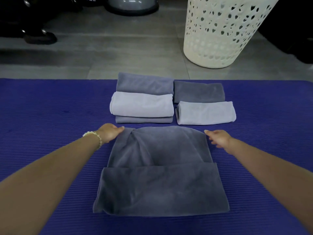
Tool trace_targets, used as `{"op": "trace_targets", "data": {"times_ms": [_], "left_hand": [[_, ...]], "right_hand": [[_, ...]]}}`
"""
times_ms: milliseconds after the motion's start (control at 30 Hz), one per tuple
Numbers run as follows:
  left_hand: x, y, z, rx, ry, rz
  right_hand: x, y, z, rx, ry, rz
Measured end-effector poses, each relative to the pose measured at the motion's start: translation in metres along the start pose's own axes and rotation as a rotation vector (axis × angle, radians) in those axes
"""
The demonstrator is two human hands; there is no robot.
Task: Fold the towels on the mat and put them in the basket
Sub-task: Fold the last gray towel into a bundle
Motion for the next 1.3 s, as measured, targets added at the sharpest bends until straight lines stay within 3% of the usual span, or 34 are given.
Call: {"op": "trace_targets", "data": {"times_ms": [100,400,500,600,767,967,1033,1100,1167,1233,1300], "left_hand": [[0.009,-0.012,0.027,0.047,0.020,-0.065],[0.035,-0.035,0.033,-0.379,0.210,-0.128],[0.039,-0.046,0.023,-0.573,0.223,-0.145],[0.038,-0.062,0.011,-0.741,0.299,-0.149],[0.034,-0.068,0.011,-0.768,0.341,-0.050],[0.031,-0.066,0.004,-0.414,0.335,-0.001],[0.014,-0.058,0.002,-0.242,0.387,0.108],[-0.003,-0.048,0.011,-0.037,0.337,0.330],[-0.020,-0.046,0.036,0.075,0.081,0.443],[-0.035,-0.049,0.056,0.254,-0.151,0.503],[-0.042,-0.052,0.061,0.445,-0.257,0.515]], "right_hand": [[0.008,0.014,0.014,0.129,-0.061,0.088],[0.029,0.010,0.044,0.439,-0.241,0.217],[0.039,0.018,0.043,0.523,-0.148,0.296],[0.042,0.022,0.025,0.619,0.010,0.244],[0.045,0.018,0.008,0.693,0.018,0.136],[0.046,0.014,0.017,0.658,0.015,0.100],[0.041,0.013,0.012,0.385,0.166,-0.058],[0.020,0.003,0.010,0.064,0.296,-0.371],[0.002,0.000,0.021,-0.137,0.168,-0.591],[-0.007,0.014,0.036,-0.285,-0.098,-0.561],[-0.013,0.032,0.039,-0.452,-0.231,-0.463]]}}
Point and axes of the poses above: each hand's wrist, its own x-axis towards the middle knuckle, its own z-axis out of the palm, y = z × x, the point moved 6 cm from there along x, towards the middle knuckle, and after that the axes turned 7 degrees about z, right-handed, at the moved point
